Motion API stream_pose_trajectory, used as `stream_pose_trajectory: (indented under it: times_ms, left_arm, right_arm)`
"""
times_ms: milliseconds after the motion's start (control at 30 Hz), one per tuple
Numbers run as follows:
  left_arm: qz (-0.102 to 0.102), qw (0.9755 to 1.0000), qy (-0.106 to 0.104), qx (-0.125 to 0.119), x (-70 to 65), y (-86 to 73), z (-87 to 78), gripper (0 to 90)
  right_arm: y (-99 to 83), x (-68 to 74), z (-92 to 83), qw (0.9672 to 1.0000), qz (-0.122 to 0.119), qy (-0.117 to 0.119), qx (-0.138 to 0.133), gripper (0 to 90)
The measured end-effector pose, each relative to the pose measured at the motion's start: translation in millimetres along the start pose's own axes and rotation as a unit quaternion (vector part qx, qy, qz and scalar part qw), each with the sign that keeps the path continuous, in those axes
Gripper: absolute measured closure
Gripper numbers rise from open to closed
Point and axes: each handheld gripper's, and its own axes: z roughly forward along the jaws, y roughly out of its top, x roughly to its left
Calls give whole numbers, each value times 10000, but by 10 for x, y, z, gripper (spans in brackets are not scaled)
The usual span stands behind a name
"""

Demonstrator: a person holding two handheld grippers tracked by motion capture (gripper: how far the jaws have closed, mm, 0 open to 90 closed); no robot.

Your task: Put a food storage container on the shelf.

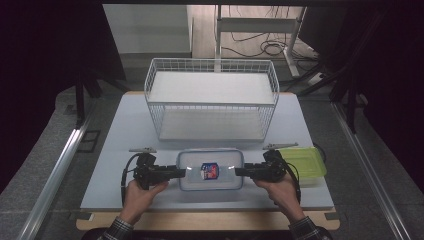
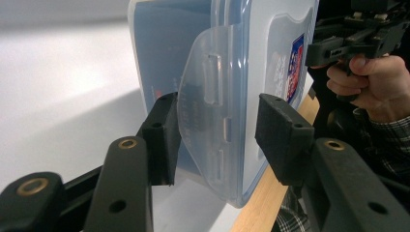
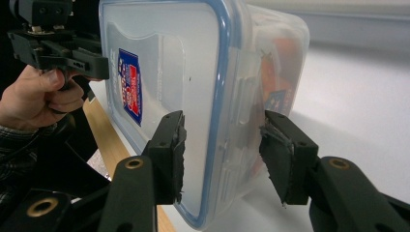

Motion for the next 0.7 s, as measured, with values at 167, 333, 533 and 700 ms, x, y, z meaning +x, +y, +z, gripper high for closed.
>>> stream_pose_trajectory:
  times_ms: [167, 333, 533, 700]
  left_arm:
    - [100, 9999, -4, -62, -29, 68, -46, 524]
    - [219, 9997, 12, -113, -75, 167, -88, 525]
    - [377, 9991, -23, -204, -140, 342, -154, 532]
    - [466, 9986, -23, -263, -167, 516, -197, 532]
  right_arm:
    - [69, 52, -37, 9998, -127, -36, -123, 525]
    - [147, 77, -81, 9995, -145, -4, -283, 526]
    - [284, 87, -172, 9985, -141, 100, -515, 534]
    - [423, 116, -228, 9979, -186, 79, -614, 534]
